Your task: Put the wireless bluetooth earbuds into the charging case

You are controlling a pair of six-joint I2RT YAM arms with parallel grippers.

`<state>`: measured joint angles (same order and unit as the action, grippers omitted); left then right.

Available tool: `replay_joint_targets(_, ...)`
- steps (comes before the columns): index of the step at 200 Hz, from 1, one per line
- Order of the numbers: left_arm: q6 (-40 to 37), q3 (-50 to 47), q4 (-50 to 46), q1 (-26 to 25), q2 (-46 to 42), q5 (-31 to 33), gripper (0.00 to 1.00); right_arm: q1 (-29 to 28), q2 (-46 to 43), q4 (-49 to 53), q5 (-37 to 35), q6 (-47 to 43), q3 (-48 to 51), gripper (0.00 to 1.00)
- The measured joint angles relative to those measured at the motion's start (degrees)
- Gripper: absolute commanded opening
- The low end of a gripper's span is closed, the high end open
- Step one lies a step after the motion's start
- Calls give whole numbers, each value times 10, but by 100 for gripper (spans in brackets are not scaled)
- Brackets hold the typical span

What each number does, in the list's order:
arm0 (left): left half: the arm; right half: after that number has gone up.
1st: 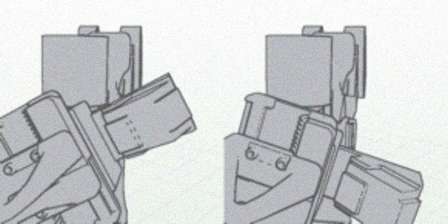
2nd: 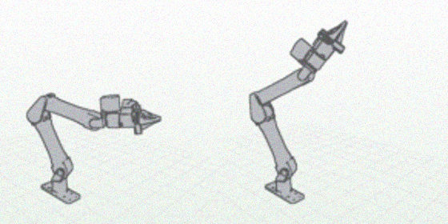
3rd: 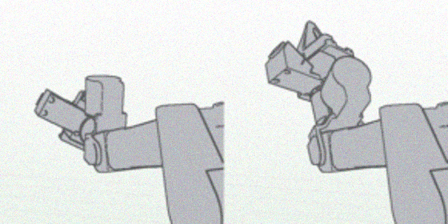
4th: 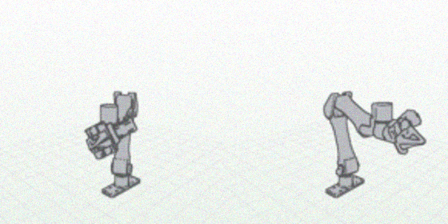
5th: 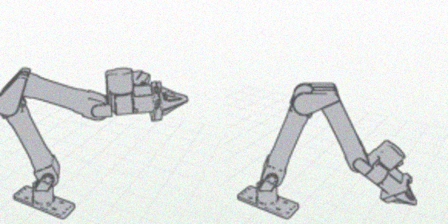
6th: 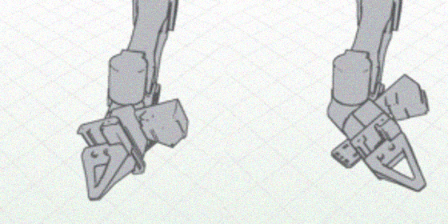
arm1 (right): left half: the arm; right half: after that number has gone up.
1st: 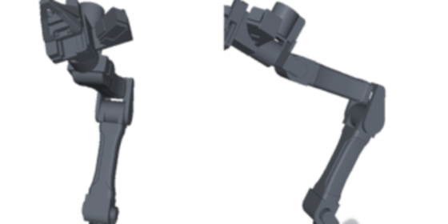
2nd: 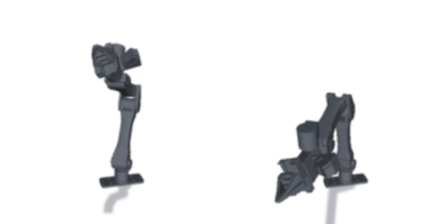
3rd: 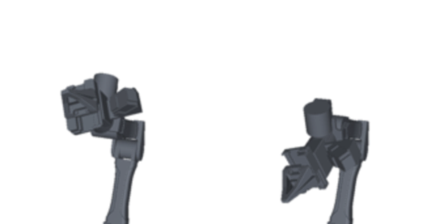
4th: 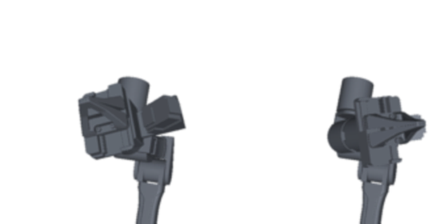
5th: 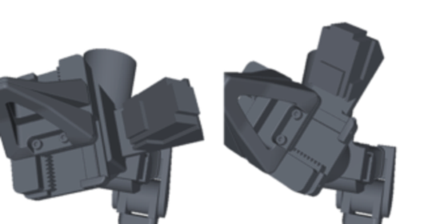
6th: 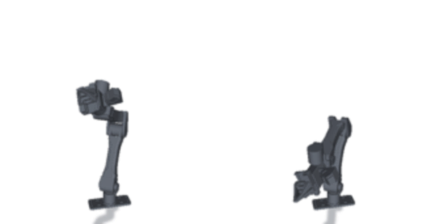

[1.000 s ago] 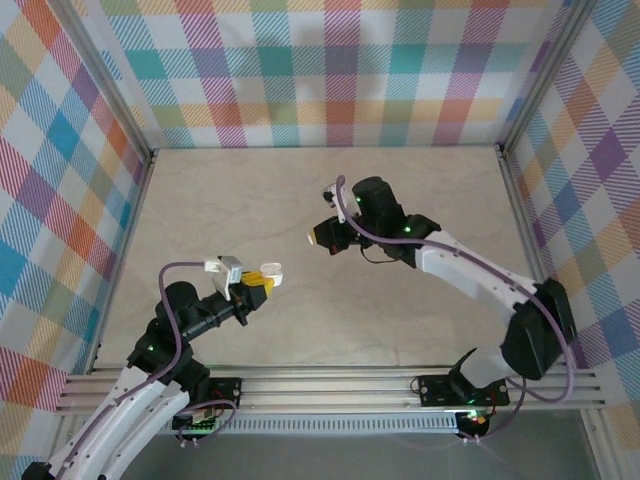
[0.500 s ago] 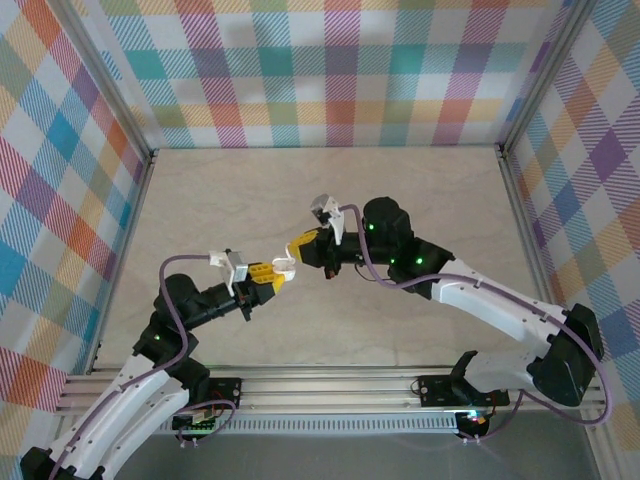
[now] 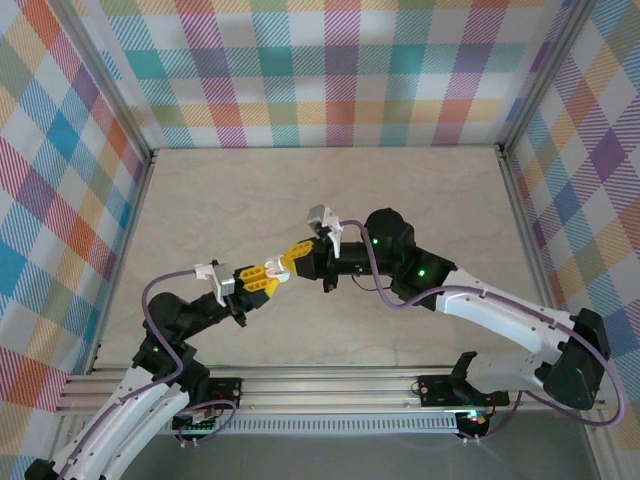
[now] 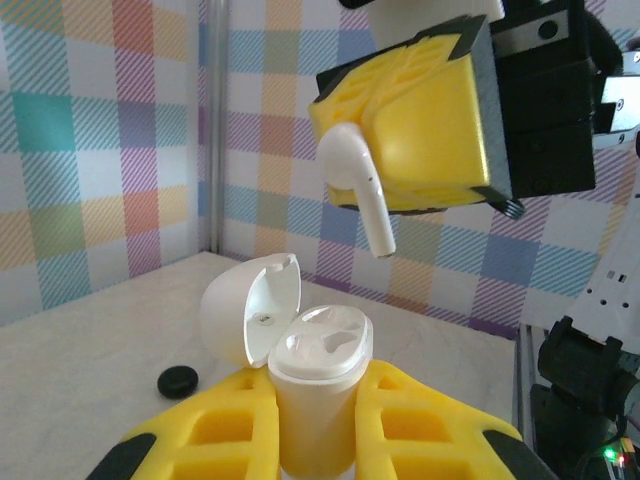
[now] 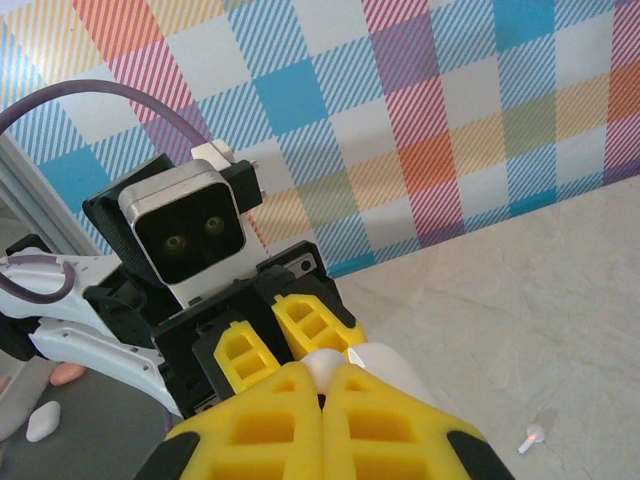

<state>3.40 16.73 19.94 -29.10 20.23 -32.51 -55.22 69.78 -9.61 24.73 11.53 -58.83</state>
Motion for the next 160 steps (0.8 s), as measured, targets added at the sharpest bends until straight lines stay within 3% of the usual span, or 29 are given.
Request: replay_joint_targets(160,35,0,13,-5,-42,22,0,-9,12,-35,-4,0,0,0)
